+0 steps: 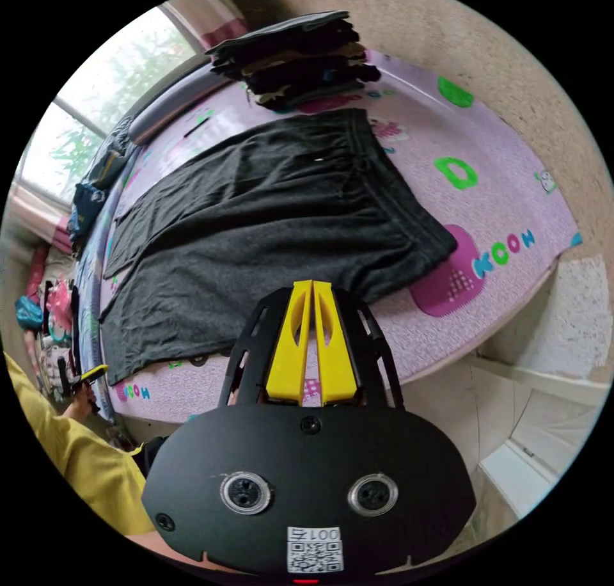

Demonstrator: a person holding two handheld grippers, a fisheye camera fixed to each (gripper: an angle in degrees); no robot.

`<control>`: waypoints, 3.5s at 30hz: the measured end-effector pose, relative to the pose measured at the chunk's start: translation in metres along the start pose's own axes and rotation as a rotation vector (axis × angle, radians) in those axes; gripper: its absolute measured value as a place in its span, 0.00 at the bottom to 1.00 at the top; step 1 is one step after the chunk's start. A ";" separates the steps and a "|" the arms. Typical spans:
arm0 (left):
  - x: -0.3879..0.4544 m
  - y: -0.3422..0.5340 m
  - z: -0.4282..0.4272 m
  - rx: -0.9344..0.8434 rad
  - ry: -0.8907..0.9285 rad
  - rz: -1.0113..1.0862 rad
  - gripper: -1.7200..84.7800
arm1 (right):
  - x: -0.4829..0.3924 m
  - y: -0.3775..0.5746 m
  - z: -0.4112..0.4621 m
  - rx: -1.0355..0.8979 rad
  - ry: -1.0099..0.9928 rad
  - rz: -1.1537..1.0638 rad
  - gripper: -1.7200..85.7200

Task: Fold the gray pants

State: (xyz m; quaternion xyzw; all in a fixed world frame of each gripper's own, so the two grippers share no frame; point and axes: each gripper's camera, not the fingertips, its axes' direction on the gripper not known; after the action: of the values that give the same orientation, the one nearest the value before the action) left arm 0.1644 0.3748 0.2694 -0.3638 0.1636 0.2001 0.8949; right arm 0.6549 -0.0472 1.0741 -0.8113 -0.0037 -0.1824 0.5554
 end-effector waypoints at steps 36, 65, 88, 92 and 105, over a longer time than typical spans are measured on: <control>0.018 -0.003 0.107 -0.339 -0.236 -0.074 0.00 | 0.112 0.009 -0.021 0.037 0.053 -0.048 0.02; -0.016 0.093 0.065 -0.164 -0.066 -0.473 0.00 | 0.060 0.005 0.028 -0.202 -0.396 -0.138 0.02; 0.027 0.177 -0.016 0.046 0.129 -0.730 0.00 | 0.100 -0.004 0.005 -0.090 -0.678 -0.051 0.02; 0.038 0.178 -0.026 0.052 0.143 -0.711 0.00 | 0.103 -0.004 0.011 -0.086 -0.701 -0.032 0.02; 0.067 0.172 -0.045 0.028 0.158 -0.669 0.00 | 0.122 0.003 0.016 -0.051 -0.715 0.039 0.02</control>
State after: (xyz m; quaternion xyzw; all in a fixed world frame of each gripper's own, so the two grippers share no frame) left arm 0.1337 0.4712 0.1090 -0.3991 0.1068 -0.1354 0.9006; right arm 0.7739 -0.0580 1.1024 -0.8373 -0.1778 0.1235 0.5021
